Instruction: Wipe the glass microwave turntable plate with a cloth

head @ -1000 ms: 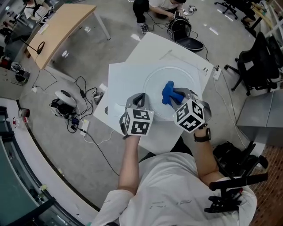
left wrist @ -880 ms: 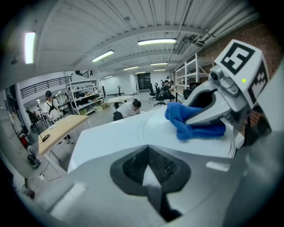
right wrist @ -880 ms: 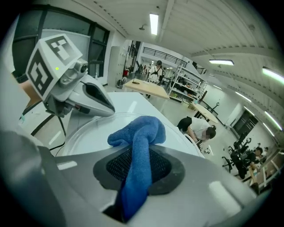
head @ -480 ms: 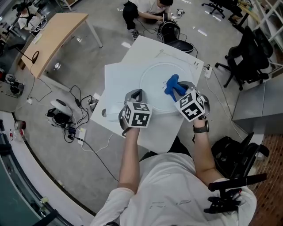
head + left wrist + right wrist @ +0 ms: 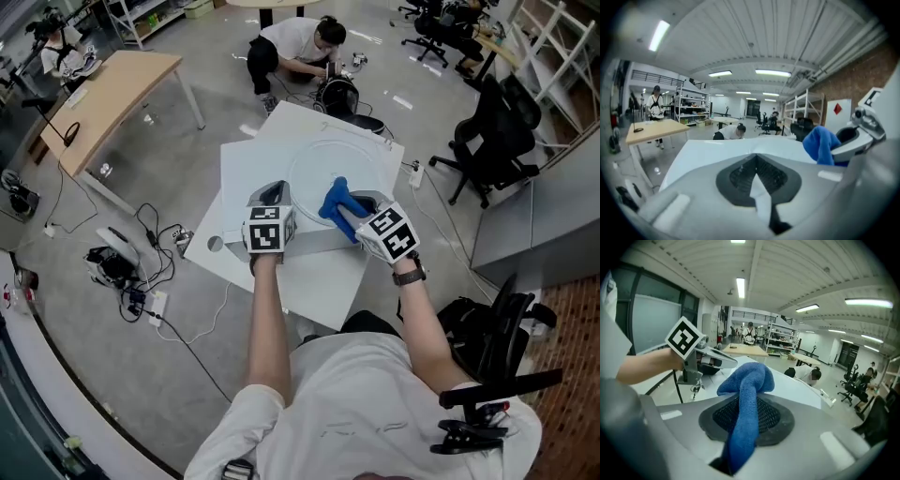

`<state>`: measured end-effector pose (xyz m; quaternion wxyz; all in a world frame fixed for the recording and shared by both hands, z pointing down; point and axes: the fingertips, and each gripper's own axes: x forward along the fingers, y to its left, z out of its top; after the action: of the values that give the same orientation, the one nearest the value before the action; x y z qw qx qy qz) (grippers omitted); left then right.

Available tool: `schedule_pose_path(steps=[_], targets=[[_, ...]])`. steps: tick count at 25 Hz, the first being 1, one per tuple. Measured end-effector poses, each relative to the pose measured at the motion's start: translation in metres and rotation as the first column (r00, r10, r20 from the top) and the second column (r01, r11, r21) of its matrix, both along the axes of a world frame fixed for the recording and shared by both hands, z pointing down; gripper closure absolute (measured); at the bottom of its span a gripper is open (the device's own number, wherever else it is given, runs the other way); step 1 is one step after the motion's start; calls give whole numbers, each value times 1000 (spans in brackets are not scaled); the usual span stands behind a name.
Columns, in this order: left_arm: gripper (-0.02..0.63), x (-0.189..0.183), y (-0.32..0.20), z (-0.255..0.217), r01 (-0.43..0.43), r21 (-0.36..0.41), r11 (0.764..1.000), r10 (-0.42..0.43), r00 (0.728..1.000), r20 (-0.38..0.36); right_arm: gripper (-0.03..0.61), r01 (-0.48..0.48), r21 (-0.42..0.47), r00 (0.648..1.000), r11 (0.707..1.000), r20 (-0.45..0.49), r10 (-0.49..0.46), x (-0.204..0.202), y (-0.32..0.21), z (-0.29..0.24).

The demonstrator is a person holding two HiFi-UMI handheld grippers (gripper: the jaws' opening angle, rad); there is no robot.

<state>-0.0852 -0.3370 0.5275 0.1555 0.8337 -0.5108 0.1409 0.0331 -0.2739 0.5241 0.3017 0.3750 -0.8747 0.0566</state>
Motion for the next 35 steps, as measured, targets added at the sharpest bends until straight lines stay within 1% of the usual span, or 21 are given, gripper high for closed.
schedule_pose_path(steps=[1,2,3,5,7,10,12,15,18,19,20,21,22,23,24,25,28,30,31,33,35], targets=[[612,-7,7,-10,22,24,999,-21,998,-65,506,-3,0,1000,1000,30,3,1,5,-2],[612,-15,17,-21,47,54,997,-40,993,-114,506,-6,5,999,1000,42,6,2,10,-4],[612,-22,27,-32,72,92,993,-58,987,-148,505,-6,15,999,1000,42,5,2,15,-7],[612,-31,53,-50,115,166,979,-84,979,-185,505,6,41,999,999,48,-8,3,28,-16],[612,-26,83,-62,136,217,967,-94,977,-193,505,27,80,995,996,97,-35,1,45,-32],[612,0,135,-70,124,256,959,-82,983,-167,505,56,159,980,986,180,-85,4,85,-60],[612,27,174,-77,110,280,954,-70,987,-148,505,50,217,974,975,205,-96,17,120,-74],[612,69,241,-84,109,344,933,-67,989,-132,506,12,269,970,963,230,-76,55,177,-76],[612,105,308,-78,144,380,914,-107,987,-117,506,-74,253,956,965,293,-4,106,227,-58],[612,115,325,-72,149,378,914,-119,988,-100,506,-108,231,950,967,311,32,122,239,-50],[612,124,341,-66,146,360,922,-125,989,-81,506,-137,201,944,970,322,67,136,250,-41],[612,133,355,-61,142,327,934,-128,990,-66,506,-154,170,942,973,324,92,145,262,-34],[612,139,367,-59,140,294,946,-128,990,-57,506,-154,147,941,977,323,99,150,274,-30],[612,142,378,-59,138,274,952,-128,990,-52,506,-140,138,942,980,325,89,151,285,-32],[612,145,385,-62,134,274,952,-126,991,-47,508,-124,145,940,982,334,69,149,296,-40],[612,147,390,-69,128,289,949,-121,992,-43,508,-113,168,936,979,348,48,149,304,-54],[612,159,401,-102,121,369,922,-116,993,-35,509,-134,259,920,957,392,23,156,325,-98],[612,166,412,-121,112,427,897,-110,993,-29,509,-189,290,909,938,412,56,170,338,-114],[612,169,419,-128,104,446,889,-104,994,-24,509,-224,299,904,928,420,84,178,343,-118],[612,169,431,-139,85,464,882,-91,996,-9,509,-291,311,889,905,436,136,188,348,-125],[612,162,442,-146,70,469,881,-84,996,9,509,-331,325,874,886,460,158,188,352,-134]])
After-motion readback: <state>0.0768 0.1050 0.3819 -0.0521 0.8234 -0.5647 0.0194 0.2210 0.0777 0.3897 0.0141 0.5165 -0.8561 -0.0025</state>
